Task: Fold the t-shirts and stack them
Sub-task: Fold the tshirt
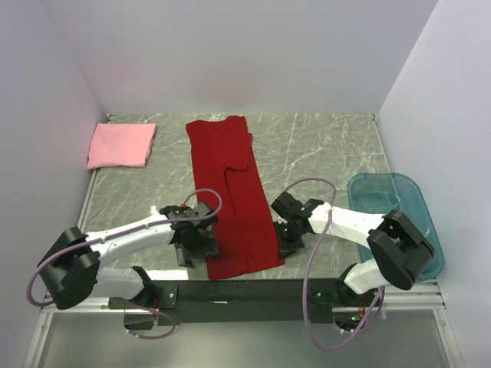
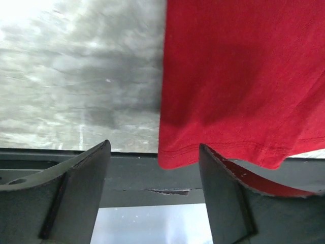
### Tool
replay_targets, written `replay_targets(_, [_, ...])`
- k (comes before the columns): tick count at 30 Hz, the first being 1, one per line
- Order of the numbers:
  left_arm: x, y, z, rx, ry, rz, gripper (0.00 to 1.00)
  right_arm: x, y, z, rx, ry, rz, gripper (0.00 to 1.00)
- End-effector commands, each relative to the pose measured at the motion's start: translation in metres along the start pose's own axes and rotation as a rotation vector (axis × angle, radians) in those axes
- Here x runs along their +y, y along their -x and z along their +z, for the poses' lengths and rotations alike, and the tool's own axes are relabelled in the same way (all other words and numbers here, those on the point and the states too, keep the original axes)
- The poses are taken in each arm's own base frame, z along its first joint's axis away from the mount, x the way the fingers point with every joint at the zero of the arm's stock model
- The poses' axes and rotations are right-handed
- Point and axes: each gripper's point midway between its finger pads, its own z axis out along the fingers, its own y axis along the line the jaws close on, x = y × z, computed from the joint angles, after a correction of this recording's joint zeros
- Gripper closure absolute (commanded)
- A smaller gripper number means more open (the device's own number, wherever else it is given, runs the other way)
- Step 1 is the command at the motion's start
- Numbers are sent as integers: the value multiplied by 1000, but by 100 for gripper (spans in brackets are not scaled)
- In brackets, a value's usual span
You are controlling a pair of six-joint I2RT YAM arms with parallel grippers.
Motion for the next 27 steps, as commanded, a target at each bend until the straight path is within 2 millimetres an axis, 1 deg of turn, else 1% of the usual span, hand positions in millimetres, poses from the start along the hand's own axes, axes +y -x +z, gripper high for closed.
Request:
replay_targets(1, [-11,-10,4,39,-22,20,27,2,6,0,-17,2,-6,91])
replay_targets(2, [-12,-11,6,44,-19,23,30,3,6,0,-18,6,-6,92])
replay_targets(4, [-13,-14,7,54,-16,30,33,3,6,-1,-22,7,-9,92])
replay_targets(5, [-12,-15,8,61,-6,31,38,2,5,-1,-21,4,-10,92])
replay_targets(8, [-11,-21,10,76,2,49,45,3,6,-3,-25,9,-9,92])
replay_targets(9, [-14,-22,11,79,-12,54,46,4,6,-3,-26,10,-10,92])
replay_targets(11, [-13,-22,14,79,2,60,48,4,6,-2,-23,8,-12,93])
replay_targets(13, [-17,-21,14,76,-3,70,49,4,6,-2,-20,6,-16,93])
replay_targets(15, [-17,-25,18,96,10,77,51,6,7,-3,-24,8,-20,93])
replay_targets(19, [-16,-29,26,117,33,86,57,7,9,-4,-29,8,-17,93])
replay_targets(20, [-16,-30,28,123,37,90,60,7,9,-4,-31,6,-20,93])
replay_targets(22, [-17,-32,30,131,42,99,62,7,9,-5,-36,6,-17,94])
replay_targets(23, [-17,-32,32,135,47,103,68,6,9,-5,-36,6,-17,94])
replay_targets(25, [-16,-32,32,136,53,109,79,7,9,-6,-37,5,-18,98])
replay_targets(26, [-16,-31,30,128,53,110,90,7,8,-7,-33,5,-16,100])
replay_targets(27, [-16,-30,28,126,56,105,93,7,8,-8,-31,10,-19,100])
